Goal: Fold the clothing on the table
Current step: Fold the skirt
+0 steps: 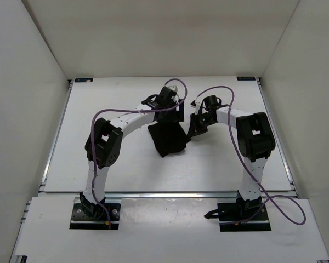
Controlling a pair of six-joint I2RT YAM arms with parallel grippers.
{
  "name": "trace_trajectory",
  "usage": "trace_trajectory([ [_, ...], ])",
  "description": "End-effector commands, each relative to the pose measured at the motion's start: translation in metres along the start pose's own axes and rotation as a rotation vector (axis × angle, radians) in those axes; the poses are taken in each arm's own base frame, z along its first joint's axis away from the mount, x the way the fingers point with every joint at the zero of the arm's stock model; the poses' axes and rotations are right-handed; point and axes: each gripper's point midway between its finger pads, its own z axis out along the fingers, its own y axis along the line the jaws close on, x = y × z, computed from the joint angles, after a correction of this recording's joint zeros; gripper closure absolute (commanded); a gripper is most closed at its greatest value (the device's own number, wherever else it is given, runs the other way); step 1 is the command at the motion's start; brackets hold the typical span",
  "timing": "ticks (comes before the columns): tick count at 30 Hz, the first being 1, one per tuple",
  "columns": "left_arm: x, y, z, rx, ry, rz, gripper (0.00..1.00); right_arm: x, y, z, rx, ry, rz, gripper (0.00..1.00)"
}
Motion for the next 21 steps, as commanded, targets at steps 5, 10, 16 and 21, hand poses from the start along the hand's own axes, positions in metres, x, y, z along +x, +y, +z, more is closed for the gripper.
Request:
trace_trajectory([
  [5, -0.012, 0.023, 0.002, -0.058, -0.021, 0.092, 0.11, -0.007, -0.001, 0.004, -0.014, -0.013, -0.028, 1.00],
  [10, -0.001, 0.023, 0.013, 0.137, 0.011, 0.099, 0.12, -0.008, -0.005, 0.005, -0.007, -0.010, -0.013, 1.00],
  [16, -0.005, 0.033, 0.005, 0.330, -0.042, 0.060, 0.21, -0.008, -0.003, 0.006, -0.012, 0.000, -0.011, 1.00],
  [21, -0.001, 0.025, 0.003, 0.451, -0.025, 0.060, 0.28, -0.007, -0.004, 0.010, -0.008, 0.011, -0.006, 1.00],
])
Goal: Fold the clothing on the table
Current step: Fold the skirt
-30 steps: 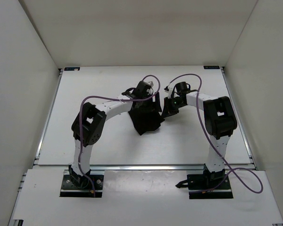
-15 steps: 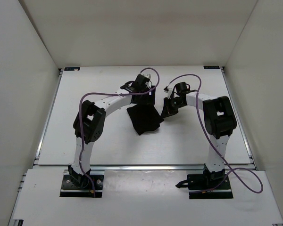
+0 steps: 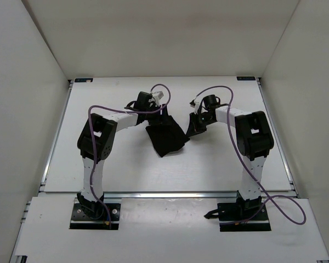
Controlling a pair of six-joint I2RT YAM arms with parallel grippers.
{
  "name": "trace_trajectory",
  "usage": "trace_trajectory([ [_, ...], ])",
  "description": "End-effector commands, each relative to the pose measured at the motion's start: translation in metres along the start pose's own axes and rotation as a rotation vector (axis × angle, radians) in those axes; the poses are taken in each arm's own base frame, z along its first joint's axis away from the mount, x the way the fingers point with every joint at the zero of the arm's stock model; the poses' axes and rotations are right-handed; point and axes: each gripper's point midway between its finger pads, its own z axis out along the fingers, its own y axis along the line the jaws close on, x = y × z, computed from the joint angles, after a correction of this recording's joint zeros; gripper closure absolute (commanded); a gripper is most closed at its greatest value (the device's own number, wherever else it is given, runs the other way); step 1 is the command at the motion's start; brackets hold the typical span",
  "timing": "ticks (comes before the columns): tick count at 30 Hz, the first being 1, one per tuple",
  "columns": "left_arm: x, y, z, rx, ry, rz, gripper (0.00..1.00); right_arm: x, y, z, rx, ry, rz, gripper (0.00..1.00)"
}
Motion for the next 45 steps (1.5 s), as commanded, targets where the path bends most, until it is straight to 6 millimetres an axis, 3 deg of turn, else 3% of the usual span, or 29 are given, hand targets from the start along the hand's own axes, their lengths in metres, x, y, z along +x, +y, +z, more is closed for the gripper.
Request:
trace_trajectory([
  [1, -0.015, -0.040, -0.011, 0.188, -0.043, 0.069, 0.31, -0.006, -0.007, 0.004, 0.028, -0.001, -0.017, 0.99],
  [4, -0.013, -0.043, -0.008, 0.211, -0.048, 0.059, 0.47, -0.004, -0.003, 0.006, 0.015, 0.003, -0.015, 1.00],
  [7, -0.022, -0.045, -0.005, 0.215, -0.078, 0.034, 0.76, 0.000, 0.001, 0.008, 0.015, 0.011, -0.021, 1.00],
  [10, -0.035, -0.048, -0.006, 0.205, -0.127, 0.015, 0.85, 0.002, 0.004, 0.011, 0.012, 0.019, -0.026, 1.00],
  [12, -0.044, -0.043, -0.003, 0.168, -0.148, 0.004, 1.00, 0.002, 0.007, 0.011, 0.007, 0.017, -0.026, 1.00],
  [17, -0.063, -0.029, -0.003, 0.090, -0.197, -0.030, 1.00, 0.005, 0.014, 0.016, -0.005, 0.024, -0.033, 1.00],
  [25, -0.079, -0.010, 0.001, 0.023, -0.253, -0.091, 1.00, 0.009, 0.026, 0.024, -0.016, 0.037, -0.055, 1.00],
  [29, -0.093, -0.009, 0.001, 0.031, -0.290, -0.115, 1.00, 0.013, 0.029, 0.025, -0.020, 0.048, -0.049, 1.00],
  [33, -0.101, -0.024, 0.005, 0.074, -0.300, -0.112, 1.00, 0.012, 0.029, 0.025, -0.021, 0.039, -0.031, 1.00],
  [45, -0.062, -0.037, 0.024, 0.136, -0.212, -0.088, 0.99, 0.012, 0.020, 0.027, -0.003, 0.037, 0.005, 1.00],
])
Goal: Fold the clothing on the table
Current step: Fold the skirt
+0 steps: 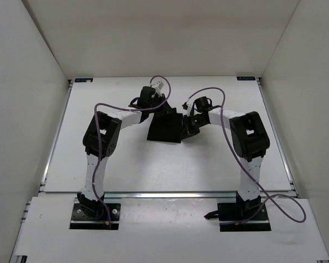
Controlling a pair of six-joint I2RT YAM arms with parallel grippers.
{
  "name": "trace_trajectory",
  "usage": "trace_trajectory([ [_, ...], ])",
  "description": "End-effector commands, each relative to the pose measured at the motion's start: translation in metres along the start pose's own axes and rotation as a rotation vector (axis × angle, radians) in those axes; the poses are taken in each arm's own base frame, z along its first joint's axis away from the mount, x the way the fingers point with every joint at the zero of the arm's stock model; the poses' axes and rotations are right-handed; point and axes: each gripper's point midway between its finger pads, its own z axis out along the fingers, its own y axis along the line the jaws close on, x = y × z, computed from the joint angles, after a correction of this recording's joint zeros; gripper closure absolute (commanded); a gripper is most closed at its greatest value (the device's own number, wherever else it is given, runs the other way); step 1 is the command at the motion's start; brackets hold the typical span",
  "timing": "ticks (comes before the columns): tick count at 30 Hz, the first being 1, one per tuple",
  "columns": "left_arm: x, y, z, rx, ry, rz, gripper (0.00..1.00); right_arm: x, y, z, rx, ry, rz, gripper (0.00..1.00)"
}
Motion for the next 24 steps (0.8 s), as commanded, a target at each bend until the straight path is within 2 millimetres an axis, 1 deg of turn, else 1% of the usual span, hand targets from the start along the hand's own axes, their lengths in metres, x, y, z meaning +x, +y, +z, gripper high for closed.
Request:
trace_trajectory([
  [1, 0.002, -0.017, 0.002, 0.059, -0.002, 0.015, 0.93, 0.000, -0.008, 0.005, 0.019, -0.005, 0.010, 1.00],
  [2, 0.000, -0.017, 0.001, 0.060, -0.005, 0.016, 0.78, 0.001, -0.009, 0.003, 0.023, 0.000, 0.013, 1.00],
  [3, 0.007, -0.019, 0.004, 0.061, 0.008, 0.010, 0.64, 0.001, -0.010, 0.004, 0.027, -0.003, 0.021, 1.00],
  [4, 0.002, -0.020, 0.003, 0.057, -0.002, 0.013, 0.42, -0.004, -0.008, -0.001, 0.032, -0.018, 0.020, 1.00],
  [5, 0.003, -0.019, 0.003, 0.046, -0.001, 0.012, 0.28, -0.008, -0.011, -0.004, 0.052, -0.030, 0.014, 0.96],
  [6, -0.003, -0.021, 0.000, 0.046, -0.013, 0.016, 0.18, -0.011, -0.011, -0.010, 0.051, -0.043, 0.017, 0.93],
  [7, -0.006, -0.025, 0.000, 0.054, -0.016, 0.038, 0.01, -0.015, -0.011, -0.016, 0.057, -0.063, 0.022, 0.87],
  [8, -0.014, -0.026, -0.004, 0.049, -0.034, 0.039, 0.01, -0.020, -0.007, -0.023, 0.057, -0.088, 0.017, 0.83],
  [9, -0.017, -0.026, -0.003, 0.042, -0.037, 0.037, 0.01, -0.028, -0.012, -0.033, 0.056, -0.127, 0.036, 0.80],
  [10, -0.023, -0.027, -0.007, 0.044, -0.048, 0.044, 0.01, -0.037, -0.009, -0.042, 0.039, -0.168, 0.025, 0.77],
  [11, -0.031, -0.030, -0.011, 0.046, -0.066, 0.048, 0.02, -0.040, -0.005, -0.051, 0.022, -0.188, 0.038, 0.74],
  [12, -0.040, -0.032, -0.017, 0.045, -0.080, 0.050, 0.01, -0.051, -0.007, -0.062, 0.027, -0.236, 0.030, 0.73],
  [13, -0.044, -0.030, -0.020, 0.034, -0.090, 0.054, 0.01, -0.054, -0.008, -0.068, 0.025, -0.252, 0.046, 0.69],
  [14, -0.051, -0.032, -0.027, 0.030, -0.103, 0.059, 0.01, -0.057, -0.008, -0.072, 0.039, -0.267, 0.038, 0.69],
  [15, -0.058, -0.033, -0.036, 0.018, -0.120, 0.065, 0.02, -0.062, -0.008, -0.082, 0.057, -0.293, 0.048, 0.67],
  [17, -0.057, -0.027, -0.049, -0.006, -0.126, 0.058, 0.02, -0.066, -0.008, -0.093, 0.062, -0.315, 0.044, 0.65],
  [18, -0.068, -0.030, -0.062, -0.005, -0.158, 0.065, 0.03, -0.070, -0.004, -0.098, 0.063, -0.336, 0.040, 0.65],
  [19, -0.061, -0.023, -0.066, -0.021, -0.147, 0.064, 0.04, -0.074, -0.001, -0.103, 0.056, -0.356, 0.032, 0.64],
  [20, -0.064, -0.022, -0.078, -0.029, -0.160, 0.067, 0.06, -0.078, 0.004, -0.105, 0.043, -0.367, 0.028, 0.63],
  [21, -0.068, -0.016, -0.089, -0.051, -0.178, 0.071, 0.08, -0.082, 0.010, -0.109, 0.032, -0.382, 0.014, 0.63],
  [22, -0.070, -0.018, -0.099, -0.053, -0.188, 0.082, 0.12, -0.088, 0.015, -0.112, 0.021, -0.401, -0.001, 0.64],
  [23, -0.067, -0.013, -0.104, -0.066, -0.189, 0.074, 0.16, -0.095, 0.023, -0.112, 0.003, -0.418, -0.022, 0.68],
  [24, -0.073, -0.013, -0.114, -0.066, -0.209, 0.076, 0.29, -0.100, 0.030, -0.115, -0.020, -0.427, -0.030, 0.78],
])
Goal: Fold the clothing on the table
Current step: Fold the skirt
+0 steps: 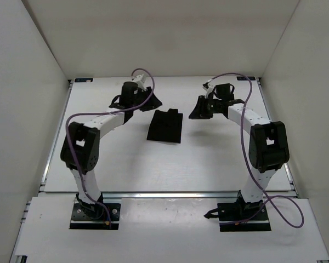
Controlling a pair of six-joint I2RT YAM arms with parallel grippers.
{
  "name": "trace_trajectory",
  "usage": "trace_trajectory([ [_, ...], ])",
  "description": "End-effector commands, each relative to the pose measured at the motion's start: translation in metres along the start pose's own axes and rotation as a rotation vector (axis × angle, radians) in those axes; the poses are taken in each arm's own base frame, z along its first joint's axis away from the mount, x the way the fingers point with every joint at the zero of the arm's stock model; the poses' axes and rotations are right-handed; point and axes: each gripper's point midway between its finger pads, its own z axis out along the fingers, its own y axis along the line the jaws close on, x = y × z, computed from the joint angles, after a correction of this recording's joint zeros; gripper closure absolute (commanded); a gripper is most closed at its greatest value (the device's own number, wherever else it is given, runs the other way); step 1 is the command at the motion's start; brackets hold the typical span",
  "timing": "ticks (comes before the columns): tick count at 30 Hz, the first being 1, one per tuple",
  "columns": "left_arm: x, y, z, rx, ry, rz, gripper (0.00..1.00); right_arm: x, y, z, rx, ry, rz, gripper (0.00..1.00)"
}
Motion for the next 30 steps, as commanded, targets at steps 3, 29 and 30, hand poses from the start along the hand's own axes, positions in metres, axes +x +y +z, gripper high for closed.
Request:
trace_trajectory([
  [3, -0.030, -0.002, -0.056, 0.028, -0.112, -0.010, 0.90, -0.041, 0.056, 0.004, -0.171, -0.094, -0.081, 1.00],
  [29, 0.119, 0.031, -0.012, -0.022, 0.183, -0.209, 1.00, -0.030, -0.001, 0.127, -0.016, 0.046, -0.012, 1.00],
  [30, 0.123, 0.034, -0.010, -0.038, 0.189, -0.205, 1.00, -0.020, -0.008, 0.127, -0.012, 0.063, 0.005, 1.00],
])
